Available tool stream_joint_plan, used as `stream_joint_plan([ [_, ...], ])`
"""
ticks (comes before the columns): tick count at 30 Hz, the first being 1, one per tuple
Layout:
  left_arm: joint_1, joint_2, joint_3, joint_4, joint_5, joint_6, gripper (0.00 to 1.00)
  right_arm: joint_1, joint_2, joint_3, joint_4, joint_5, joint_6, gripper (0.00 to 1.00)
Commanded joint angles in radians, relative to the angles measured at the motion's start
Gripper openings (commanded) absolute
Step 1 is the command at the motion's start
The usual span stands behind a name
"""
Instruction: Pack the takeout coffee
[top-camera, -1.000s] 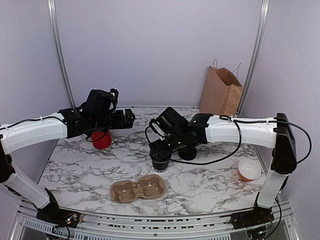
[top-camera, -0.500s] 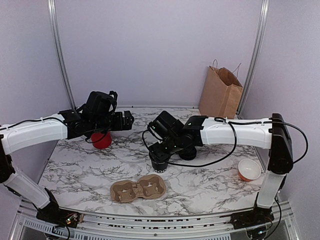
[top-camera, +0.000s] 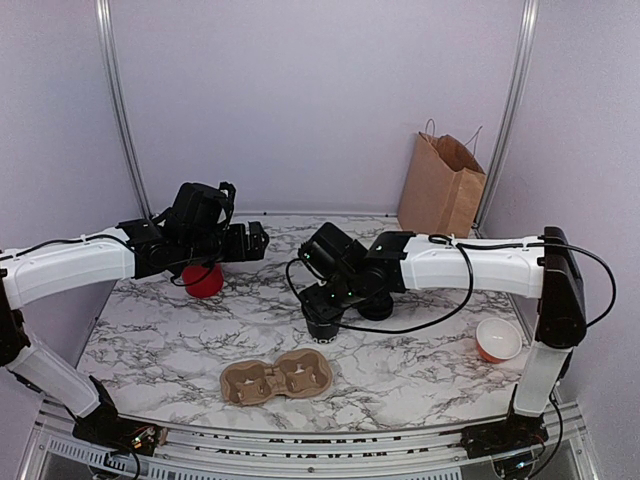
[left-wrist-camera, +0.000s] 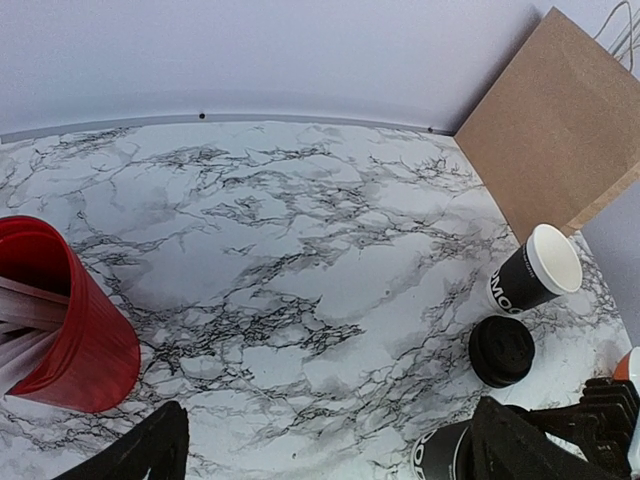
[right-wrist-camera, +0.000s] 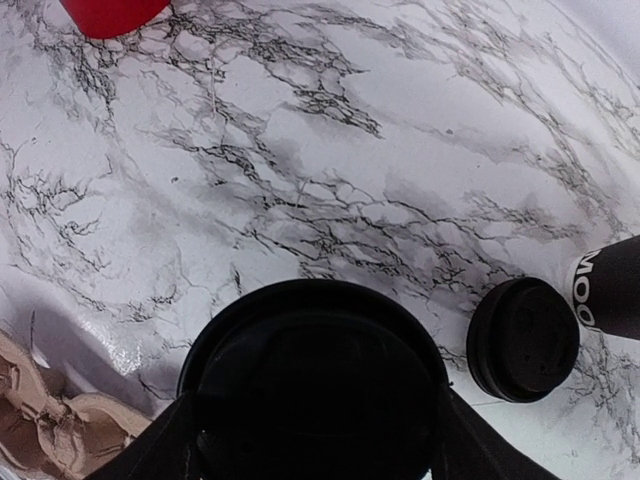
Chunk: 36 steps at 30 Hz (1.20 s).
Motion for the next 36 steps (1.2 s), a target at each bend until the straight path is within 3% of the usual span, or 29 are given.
stream_joint_plan([
  [1,0.007,-0.008,-0.006,-0.012,0.011,-0.007,0.99,0.008,-0.044,0.016,-0.013,0.038,0.018,0.61],
  [16,0.007,0.040,0.050,0.007,0.067,-0.014,0.99,-0.092,-0.294,-0.266,0.003,0.052,0.113,0.60],
  [24,0.007,0.053,0.062,0.006,0.080,-0.015,0.99,-0.319,-0.455,-0.449,-0.008,0.078,0.117,0.60],
  [36,0.007,0.021,0.035,0.007,0.085,-0.007,0.99,-0.610,-0.480,-0.490,0.076,0.102,0.072,0.60],
])
